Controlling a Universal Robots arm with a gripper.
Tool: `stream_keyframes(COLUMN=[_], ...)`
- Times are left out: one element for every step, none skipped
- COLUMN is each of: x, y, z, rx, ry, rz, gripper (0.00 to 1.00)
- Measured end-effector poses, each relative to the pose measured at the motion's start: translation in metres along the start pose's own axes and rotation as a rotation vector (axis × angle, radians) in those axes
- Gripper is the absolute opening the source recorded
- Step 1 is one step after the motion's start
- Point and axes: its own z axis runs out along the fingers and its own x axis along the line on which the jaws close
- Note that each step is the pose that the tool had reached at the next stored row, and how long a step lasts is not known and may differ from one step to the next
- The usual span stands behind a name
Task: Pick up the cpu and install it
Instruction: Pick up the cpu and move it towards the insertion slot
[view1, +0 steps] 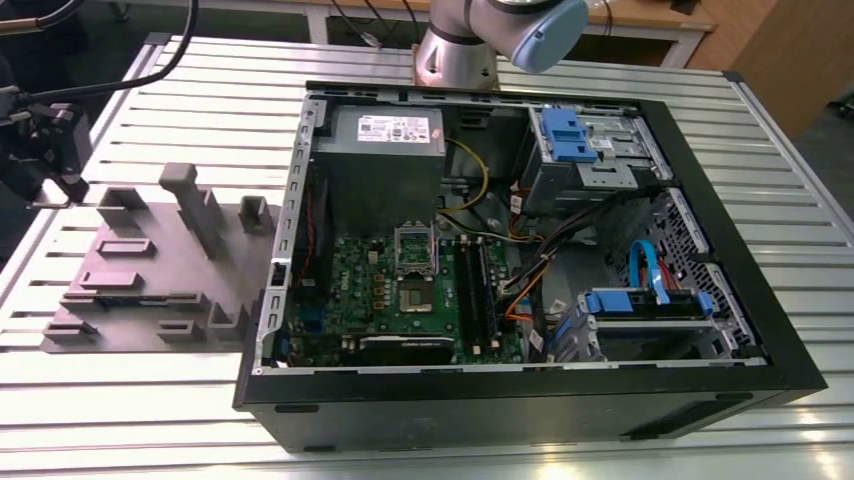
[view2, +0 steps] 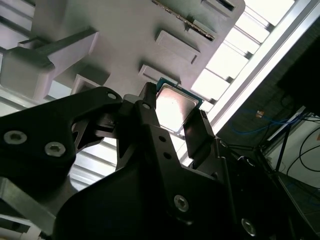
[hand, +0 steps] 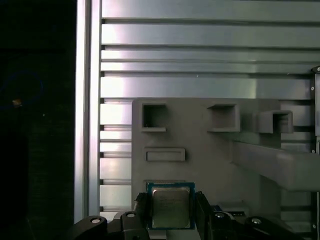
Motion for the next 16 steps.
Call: stream_keyframes(x=[0.0000, 0.0000, 0.0000, 0.0000, 0.0000, 0.0000, -0.0001, -0.0001, 0.0000, 0.0000, 0.0000, 0.0000, -0.0001, -0.0001, -0.0001, -0.0001], y=[0.0000, 0.0001, 0.0001, 0.0001, 0.0001, 0.0001, 0.0001, 0.0001, 0.0001, 0.0001, 0.0001, 0.0001, 0.0002, 0.0002, 0.0002, 0.0002], z=[-0.0012, -0.0023, -0.0033, -0.0041, -0.0044, -0.0044, -0.0044, -0.0045, -0.0047, -0.0047, -0.0047, -0.0055, -0.0063, -0.0064, -0.0064, -0.0064], rx=[0.0000, 0.0000, 0.0000, 0.0000, -0.0001, -0.0002, -0.0002, -0.0001, 0.0001, 0.0000, 0.0000, 0.0000, 0.0000, 0.0000, 0.0000, 0.0000], ry=[0.0001, 0.0000, 0.0000, 0.0000, -0.0001, -0.0002, -0.0003, -0.0001, 0.0001, 0.0000, 0.0000, 0.0000, 0.0000, 0.0000, 0.0000, 0.0000], rz=[0.000, 0.000, 0.000, 0.000, 0.000, 0.000, 0.000, 0.000, 0.000, 0.000, 0.000, 0.000, 0.000, 0.000, 0.000, 0.000], gripper=[0.47, 0.47, 0.47, 0.47, 0.47, 0.47, 0.47, 0.47, 0.47, 0.47, 0.47, 0.47, 0.47, 0.47, 0.47, 0.47])
